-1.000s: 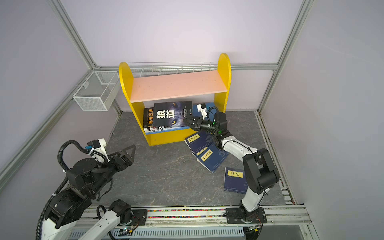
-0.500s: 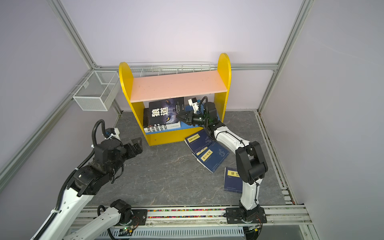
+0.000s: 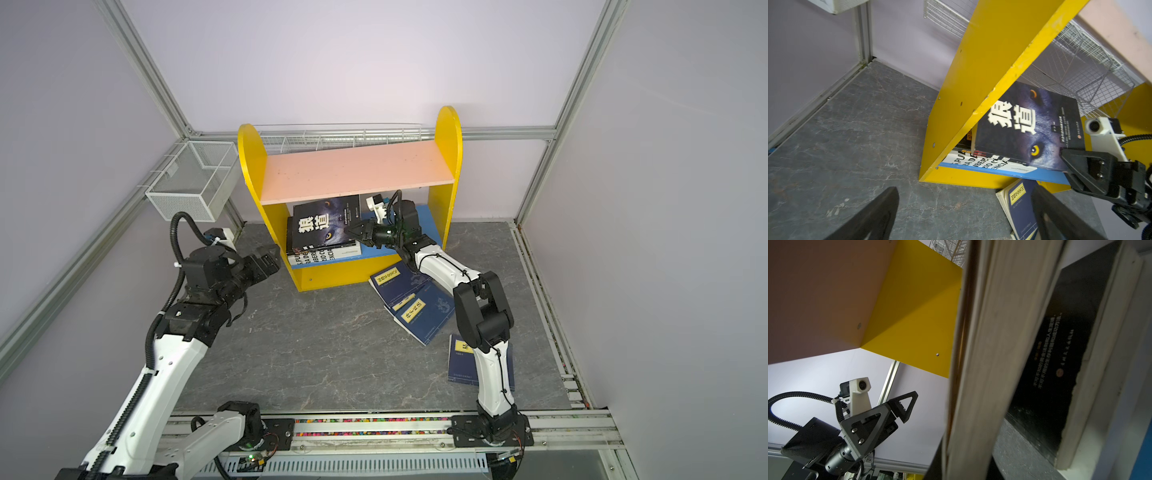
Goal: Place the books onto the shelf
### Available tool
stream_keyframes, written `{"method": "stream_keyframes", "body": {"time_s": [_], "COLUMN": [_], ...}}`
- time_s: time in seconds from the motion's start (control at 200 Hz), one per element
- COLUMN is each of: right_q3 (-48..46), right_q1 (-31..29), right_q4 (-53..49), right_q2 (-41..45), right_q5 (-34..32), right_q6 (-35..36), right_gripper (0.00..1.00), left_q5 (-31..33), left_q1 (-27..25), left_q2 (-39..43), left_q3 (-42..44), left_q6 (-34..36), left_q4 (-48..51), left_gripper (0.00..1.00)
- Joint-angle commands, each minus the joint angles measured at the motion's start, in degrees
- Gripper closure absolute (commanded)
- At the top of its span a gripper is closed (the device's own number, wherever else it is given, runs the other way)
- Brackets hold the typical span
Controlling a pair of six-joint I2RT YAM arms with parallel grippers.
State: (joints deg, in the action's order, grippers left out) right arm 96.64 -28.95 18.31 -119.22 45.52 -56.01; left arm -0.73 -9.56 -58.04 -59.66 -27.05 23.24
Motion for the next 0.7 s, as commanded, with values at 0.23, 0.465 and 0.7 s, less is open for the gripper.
{"method": "stream_keyframes", "body": {"time_s": [0.23, 0.465, 0.7], "right_q3": [9.4, 12.0, 14.3], "right_q1": [-1.8, -2.3, -2.3], "right_q4": [1.1, -0.7, -4.2], "right_q2": [-4.3, -6.3, -8.5], "right_q5": [-0.3, -0.9, -0.9], "right_q6": [2.0, 2.9, 3.7], "right_gripper": [0.92, 0.92, 0.92], "left_q5": [-3.7, -3.1, -3.6], "left_q1": [1.0, 2.1, 2.6], "left_q2": [-5.9, -8.4, -11.5], "left_q3": [2.0, 1.7, 1.4], "left_q6": [1.0, 1.4, 1.2], "left_q4": [-10.1, -12.0, -13.7], "left_gripper": [0.0, 0.0, 0.0]}}
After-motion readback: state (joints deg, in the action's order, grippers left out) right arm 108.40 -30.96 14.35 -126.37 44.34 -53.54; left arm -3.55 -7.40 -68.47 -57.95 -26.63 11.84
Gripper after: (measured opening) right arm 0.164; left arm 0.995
